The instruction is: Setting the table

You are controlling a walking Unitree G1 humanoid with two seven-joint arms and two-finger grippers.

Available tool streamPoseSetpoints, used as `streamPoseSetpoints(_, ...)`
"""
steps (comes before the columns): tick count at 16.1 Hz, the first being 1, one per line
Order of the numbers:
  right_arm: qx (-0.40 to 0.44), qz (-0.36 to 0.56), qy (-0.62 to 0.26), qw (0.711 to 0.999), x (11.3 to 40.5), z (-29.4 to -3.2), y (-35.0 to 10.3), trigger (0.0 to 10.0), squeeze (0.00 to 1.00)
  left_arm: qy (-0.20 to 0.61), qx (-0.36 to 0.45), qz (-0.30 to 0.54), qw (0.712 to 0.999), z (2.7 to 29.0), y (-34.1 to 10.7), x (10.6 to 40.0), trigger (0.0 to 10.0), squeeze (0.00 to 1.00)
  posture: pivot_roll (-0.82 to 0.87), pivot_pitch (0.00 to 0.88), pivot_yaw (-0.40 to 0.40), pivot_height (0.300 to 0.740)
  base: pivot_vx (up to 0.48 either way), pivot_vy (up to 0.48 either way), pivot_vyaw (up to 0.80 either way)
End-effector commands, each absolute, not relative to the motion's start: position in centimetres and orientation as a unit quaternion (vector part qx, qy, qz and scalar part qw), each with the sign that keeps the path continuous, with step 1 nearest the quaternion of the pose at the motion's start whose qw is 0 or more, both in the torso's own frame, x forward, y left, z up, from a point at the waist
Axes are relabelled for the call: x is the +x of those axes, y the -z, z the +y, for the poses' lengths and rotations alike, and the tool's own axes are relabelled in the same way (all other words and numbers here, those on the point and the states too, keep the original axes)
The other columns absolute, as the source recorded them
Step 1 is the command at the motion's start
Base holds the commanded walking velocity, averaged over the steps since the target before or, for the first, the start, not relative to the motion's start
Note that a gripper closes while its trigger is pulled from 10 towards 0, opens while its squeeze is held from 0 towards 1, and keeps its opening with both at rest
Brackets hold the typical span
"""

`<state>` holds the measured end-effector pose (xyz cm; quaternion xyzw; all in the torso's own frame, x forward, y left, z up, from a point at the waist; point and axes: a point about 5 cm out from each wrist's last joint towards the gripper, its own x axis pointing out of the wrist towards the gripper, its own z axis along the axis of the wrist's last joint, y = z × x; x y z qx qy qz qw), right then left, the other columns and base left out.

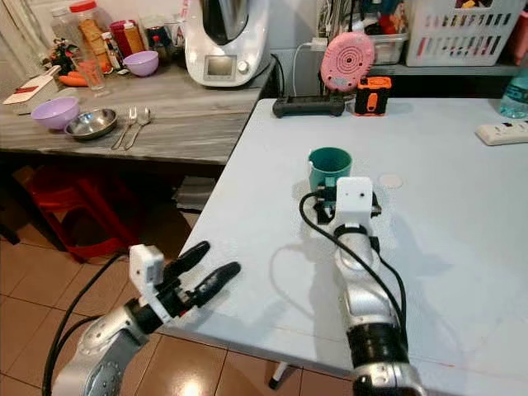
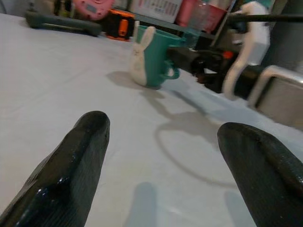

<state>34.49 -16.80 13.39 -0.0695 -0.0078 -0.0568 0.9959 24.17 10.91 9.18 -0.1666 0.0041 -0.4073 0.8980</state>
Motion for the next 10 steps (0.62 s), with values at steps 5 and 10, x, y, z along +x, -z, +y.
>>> streamPoseSetpoints(5, -0.074, -0.013, 0.05, 0.996, 36.0, -16.4, -14.0, 0.0, 0.0, 0.413, -0.153, 0.023, 0.897, 10.8, -9.4, 23.9, 10.0, 0.0, -0.02, 0.041, 0.117, 0.74, 0.0, 0.0, 0.0)
streamPoseSetpoints(10, -0.065, -0.005, 0.043, 0.997, 36.5, -16.2, -13.6, 0.0, 0.0, 0.408, -0.154, 0.028, 0.899, 10.8, -9.1, 24.0, 10.0, 0.0, -0.02, 0.038, 0.107, 0.74, 0.0, 0.0, 0.0)
